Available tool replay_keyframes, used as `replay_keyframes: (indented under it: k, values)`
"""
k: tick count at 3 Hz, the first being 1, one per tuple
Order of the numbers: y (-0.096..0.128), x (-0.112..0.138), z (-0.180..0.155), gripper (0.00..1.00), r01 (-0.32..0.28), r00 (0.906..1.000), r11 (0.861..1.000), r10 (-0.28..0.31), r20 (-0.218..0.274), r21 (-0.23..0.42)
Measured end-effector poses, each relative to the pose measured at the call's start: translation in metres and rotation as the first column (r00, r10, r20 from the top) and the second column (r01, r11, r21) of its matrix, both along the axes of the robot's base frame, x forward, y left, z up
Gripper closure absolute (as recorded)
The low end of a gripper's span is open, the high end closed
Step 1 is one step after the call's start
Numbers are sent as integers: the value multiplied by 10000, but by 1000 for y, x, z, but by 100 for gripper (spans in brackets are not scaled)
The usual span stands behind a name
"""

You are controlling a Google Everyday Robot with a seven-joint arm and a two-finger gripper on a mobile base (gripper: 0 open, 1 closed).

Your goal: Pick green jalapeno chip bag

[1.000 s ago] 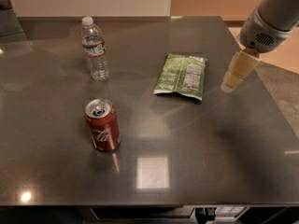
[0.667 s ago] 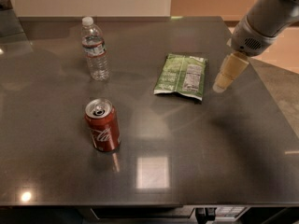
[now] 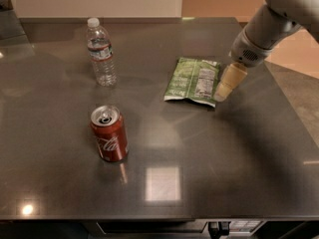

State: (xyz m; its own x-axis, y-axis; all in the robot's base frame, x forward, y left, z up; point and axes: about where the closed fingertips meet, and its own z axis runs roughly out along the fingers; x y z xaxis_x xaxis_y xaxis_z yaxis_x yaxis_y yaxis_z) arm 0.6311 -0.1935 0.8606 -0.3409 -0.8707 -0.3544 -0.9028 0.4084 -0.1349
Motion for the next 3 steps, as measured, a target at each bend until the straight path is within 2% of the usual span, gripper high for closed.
replay_keyframes:
  k: [1, 2, 3]
  values:
    - [15, 7, -13, 0, -20, 9998, 9997, 25, -209, 250]
    - [43, 11, -32, 0, -38, 9986, 9984, 68, -518, 565]
    - [50, 11, -38, 0, -41, 9982, 9985, 73, -587, 550]
